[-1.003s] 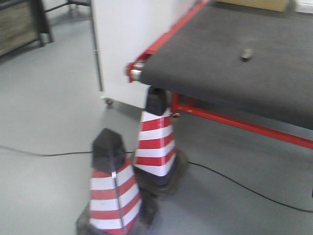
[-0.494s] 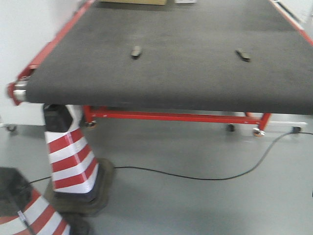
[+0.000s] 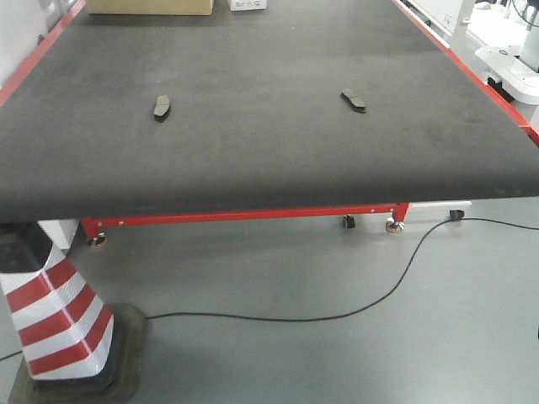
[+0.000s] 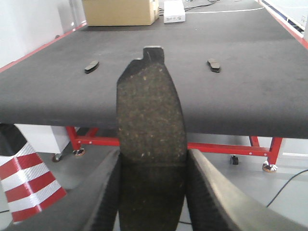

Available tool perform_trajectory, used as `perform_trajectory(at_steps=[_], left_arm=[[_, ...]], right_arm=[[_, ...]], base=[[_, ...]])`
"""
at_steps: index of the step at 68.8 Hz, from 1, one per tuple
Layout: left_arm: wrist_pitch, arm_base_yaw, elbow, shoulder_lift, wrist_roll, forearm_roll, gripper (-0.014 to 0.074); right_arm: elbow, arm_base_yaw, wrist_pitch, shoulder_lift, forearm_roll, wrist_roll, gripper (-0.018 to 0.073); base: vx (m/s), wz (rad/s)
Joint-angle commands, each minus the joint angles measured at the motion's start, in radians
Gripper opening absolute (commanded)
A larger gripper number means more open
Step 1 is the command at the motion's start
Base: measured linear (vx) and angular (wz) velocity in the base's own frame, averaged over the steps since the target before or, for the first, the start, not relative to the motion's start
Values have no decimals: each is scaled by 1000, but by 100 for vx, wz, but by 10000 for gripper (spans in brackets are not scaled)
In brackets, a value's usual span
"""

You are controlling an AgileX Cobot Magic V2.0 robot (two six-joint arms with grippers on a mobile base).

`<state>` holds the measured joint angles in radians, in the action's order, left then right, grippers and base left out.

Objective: Move and align brake pads A on conveyor
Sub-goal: 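Turn the base past the cones to face the conveyor belt, then drive up to the conveyor belt beside the two placed pads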

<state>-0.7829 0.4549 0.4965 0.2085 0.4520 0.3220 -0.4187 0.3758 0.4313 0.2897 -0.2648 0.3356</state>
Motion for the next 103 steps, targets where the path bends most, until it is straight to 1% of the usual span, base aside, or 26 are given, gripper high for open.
perform_trajectory(at_steps=[1,103], left_arm=[[87,4,26,12,0,16,-6],[87,4,26,12,0,16,-6]], right_arm=[[-32,-7,-100,8,-22,-6,-7],[-32,-7,-100,8,-22,-6,-7]], base=[[24,-5],[34,1]])
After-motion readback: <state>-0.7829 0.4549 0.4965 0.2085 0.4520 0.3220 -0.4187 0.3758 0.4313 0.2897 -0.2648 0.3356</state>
